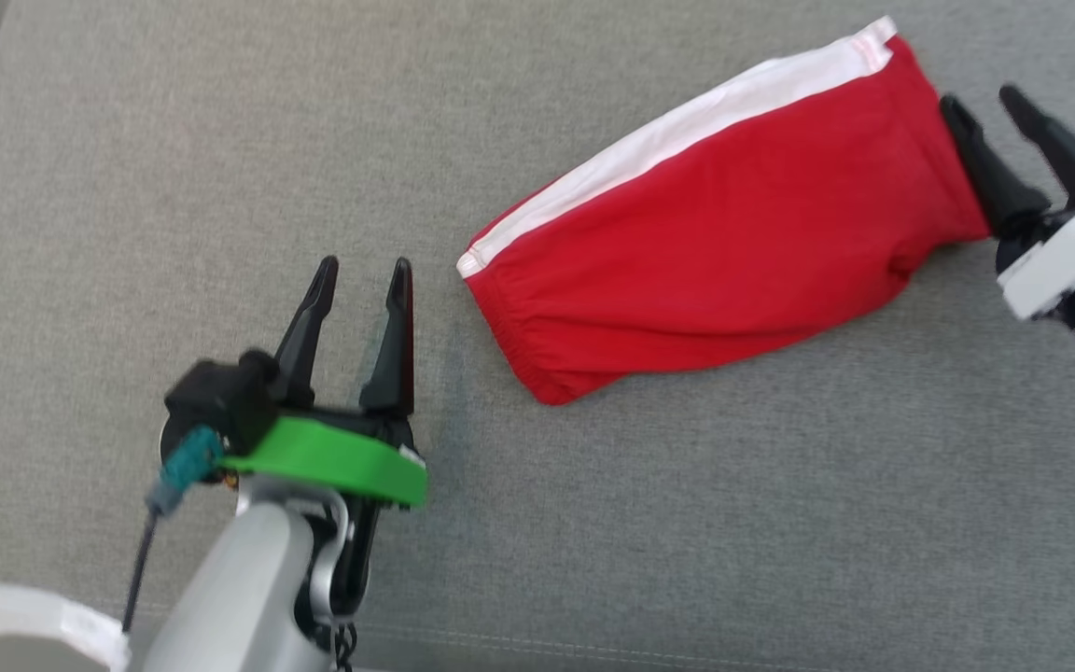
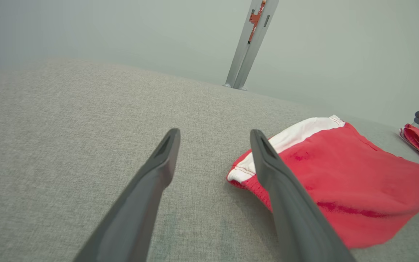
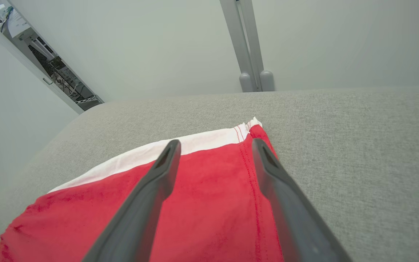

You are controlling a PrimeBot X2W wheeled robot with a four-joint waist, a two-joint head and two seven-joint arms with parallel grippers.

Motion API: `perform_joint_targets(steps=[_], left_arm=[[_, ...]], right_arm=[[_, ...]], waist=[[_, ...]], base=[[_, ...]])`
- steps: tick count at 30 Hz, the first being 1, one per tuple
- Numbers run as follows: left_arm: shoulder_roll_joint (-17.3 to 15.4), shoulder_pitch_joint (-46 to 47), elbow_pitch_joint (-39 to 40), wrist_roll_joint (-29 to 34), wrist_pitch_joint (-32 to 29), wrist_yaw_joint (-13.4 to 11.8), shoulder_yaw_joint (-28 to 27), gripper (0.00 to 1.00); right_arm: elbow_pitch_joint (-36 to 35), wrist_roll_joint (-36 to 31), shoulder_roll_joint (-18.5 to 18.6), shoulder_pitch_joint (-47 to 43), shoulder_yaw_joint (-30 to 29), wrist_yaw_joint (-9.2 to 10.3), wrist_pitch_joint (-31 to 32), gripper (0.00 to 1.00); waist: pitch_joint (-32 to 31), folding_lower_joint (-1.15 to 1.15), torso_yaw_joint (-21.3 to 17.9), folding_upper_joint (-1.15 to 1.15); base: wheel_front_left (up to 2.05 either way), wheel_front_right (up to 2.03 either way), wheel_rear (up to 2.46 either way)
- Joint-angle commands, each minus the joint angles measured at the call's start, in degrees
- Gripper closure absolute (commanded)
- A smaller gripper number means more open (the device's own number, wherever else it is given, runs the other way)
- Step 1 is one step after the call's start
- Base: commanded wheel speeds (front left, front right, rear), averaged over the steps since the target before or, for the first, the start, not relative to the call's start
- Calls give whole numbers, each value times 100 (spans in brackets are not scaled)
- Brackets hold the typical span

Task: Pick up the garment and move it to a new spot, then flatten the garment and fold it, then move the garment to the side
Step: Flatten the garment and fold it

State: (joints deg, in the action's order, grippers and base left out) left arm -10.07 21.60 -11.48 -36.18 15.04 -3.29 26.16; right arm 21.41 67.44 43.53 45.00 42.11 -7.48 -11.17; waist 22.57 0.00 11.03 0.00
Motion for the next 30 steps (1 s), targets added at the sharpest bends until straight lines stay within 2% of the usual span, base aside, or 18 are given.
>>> perform_joint_targets(steps=[1,5,9,14,21,30], left_arm=[[61,-324,149,310,11,-90,-77,0],[227,-983,650,1104,13,-243,-424,0],[418,-1561,975,1585,12,-320,-696,0],[609,-2136,1324,2085,8,-452,-972,0],[701,-2373,1444,2495,8,-446,-835,0],[717,-2092,1511,2517,8,-601,-415,0]], right_arm=[[14,50,-45,-219,70,-2,-122,0],[60,-77,-159,-634,238,-2,-324,0],[154,-243,-349,-981,299,-2,-395,0],[250,-402,-643,-1327,-133,-2,-401,0],[753,-739,-793,-1322,-511,-2,-399,0],[2328,-1414,-740,-304,-308,-1,171,0]], waist=[[-519,0,-322,0],[-830,0,-412,0],[-1075,0,-441,0],[-1213,0,-344,0],[-1110,0,-19,0],[-624,0,535,0]], base=[[0,0,0],[0,0,0],[0,0,0],[0,0,0],[0,0,0],[0,0,0]])
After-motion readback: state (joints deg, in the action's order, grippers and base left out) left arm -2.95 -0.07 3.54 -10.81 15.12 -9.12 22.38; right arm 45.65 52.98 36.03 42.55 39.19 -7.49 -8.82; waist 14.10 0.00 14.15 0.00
